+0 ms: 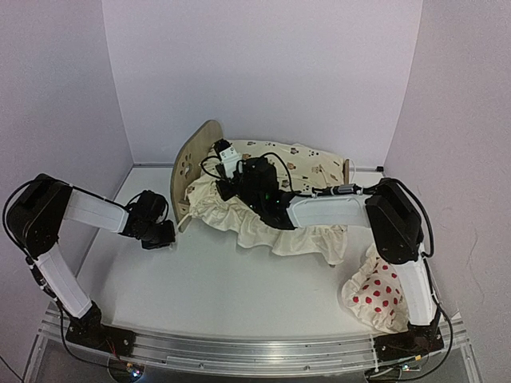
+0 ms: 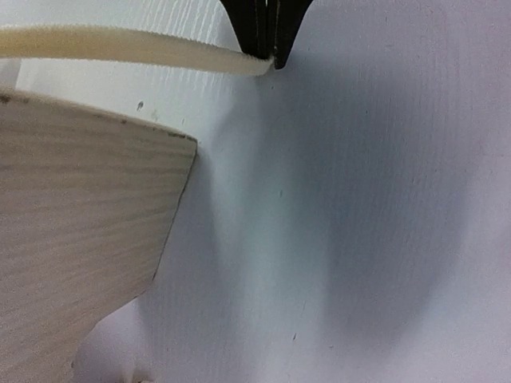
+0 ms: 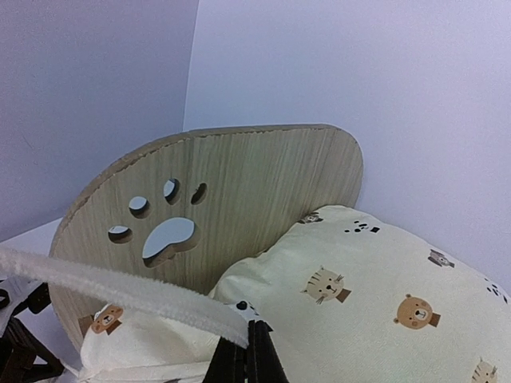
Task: Set up the pet bed
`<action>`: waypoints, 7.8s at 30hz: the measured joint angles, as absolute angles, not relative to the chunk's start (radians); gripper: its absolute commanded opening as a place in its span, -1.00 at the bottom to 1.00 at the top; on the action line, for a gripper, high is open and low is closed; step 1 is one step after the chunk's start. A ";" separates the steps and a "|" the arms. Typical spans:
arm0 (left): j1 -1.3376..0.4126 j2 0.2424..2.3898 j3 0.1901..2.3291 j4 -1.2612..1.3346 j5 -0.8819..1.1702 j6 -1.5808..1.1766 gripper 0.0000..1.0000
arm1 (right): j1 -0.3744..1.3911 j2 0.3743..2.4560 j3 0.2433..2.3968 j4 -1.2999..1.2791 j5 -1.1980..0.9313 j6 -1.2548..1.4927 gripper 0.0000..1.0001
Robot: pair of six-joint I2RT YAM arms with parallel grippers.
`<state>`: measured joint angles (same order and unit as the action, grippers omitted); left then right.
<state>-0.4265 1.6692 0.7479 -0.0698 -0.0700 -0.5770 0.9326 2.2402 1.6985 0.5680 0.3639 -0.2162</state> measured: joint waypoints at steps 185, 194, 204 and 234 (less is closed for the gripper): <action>-0.404 1.068 0.806 -0.270 -0.137 -0.196 -0.87 | 0.688 1.365 1.135 -0.358 0.297 0.248 0.96; -0.400 0.995 0.771 -0.308 -0.239 -0.322 -0.09 | 0.688 1.434 1.161 -0.361 0.171 0.262 0.69; -0.393 0.994 0.869 -0.337 -0.379 -0.395 0.92 | 0.688 1.478 1.206 -0.369 0.170 0.254 -0.14; -0.799 1.574 1.409 -0.306 -0.111 -0.237 0.11 | 0.688 0.901 0.748 -0.492 0.033 0.526 -0.30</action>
